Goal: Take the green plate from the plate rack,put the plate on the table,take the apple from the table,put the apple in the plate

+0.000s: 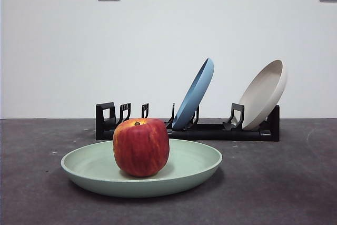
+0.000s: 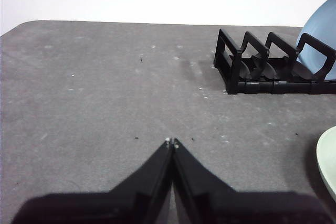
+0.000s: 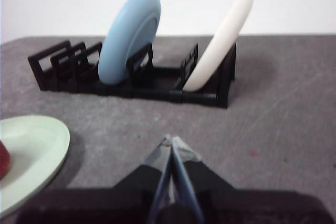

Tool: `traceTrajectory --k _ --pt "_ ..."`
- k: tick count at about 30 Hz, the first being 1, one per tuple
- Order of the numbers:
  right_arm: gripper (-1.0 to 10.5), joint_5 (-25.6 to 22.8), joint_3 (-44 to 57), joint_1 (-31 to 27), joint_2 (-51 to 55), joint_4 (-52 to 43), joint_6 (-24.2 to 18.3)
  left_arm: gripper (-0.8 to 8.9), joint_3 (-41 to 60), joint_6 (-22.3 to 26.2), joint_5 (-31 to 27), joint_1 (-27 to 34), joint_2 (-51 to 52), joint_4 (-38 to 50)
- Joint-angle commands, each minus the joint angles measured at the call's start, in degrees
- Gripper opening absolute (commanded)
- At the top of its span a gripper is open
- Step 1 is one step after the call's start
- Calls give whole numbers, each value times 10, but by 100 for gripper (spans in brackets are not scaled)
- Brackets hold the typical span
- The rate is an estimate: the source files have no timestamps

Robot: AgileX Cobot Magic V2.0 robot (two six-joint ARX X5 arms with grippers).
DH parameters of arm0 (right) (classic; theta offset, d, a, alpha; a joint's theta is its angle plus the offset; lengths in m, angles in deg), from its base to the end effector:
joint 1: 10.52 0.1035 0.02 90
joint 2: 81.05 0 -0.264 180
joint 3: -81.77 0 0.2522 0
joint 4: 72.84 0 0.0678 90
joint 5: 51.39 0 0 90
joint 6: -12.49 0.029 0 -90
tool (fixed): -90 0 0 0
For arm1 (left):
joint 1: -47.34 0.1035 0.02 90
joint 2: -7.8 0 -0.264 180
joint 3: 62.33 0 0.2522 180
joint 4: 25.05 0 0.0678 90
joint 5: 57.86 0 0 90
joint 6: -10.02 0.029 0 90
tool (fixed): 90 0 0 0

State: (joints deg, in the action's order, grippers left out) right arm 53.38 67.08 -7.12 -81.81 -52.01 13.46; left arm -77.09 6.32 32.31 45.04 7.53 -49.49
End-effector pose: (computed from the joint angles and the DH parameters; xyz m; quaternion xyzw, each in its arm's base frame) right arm 0.0953 0.0131 0.1562 0.0143 0.0612 0.1571 0.9856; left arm 0.0954 -0.0039 0.1511 -0.0305 0.0874 -0.0187 0.9955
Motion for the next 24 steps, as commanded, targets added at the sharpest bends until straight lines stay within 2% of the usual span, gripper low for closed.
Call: traceTrajectory --k 1,6,9,24 --pt "1 -3 6 0 7 19 6 -3 8 -4 0 2 2 1" --pt "1 -1 6 0 7 24 5 -3 8 -4 0 2 2 1" --pt "1 -1 6 0 7 24 21 -3 8 -4 0 2 2 1" --pt "1 -2 6 0 7 24 20 -3 8 -4 0 2 2 1"
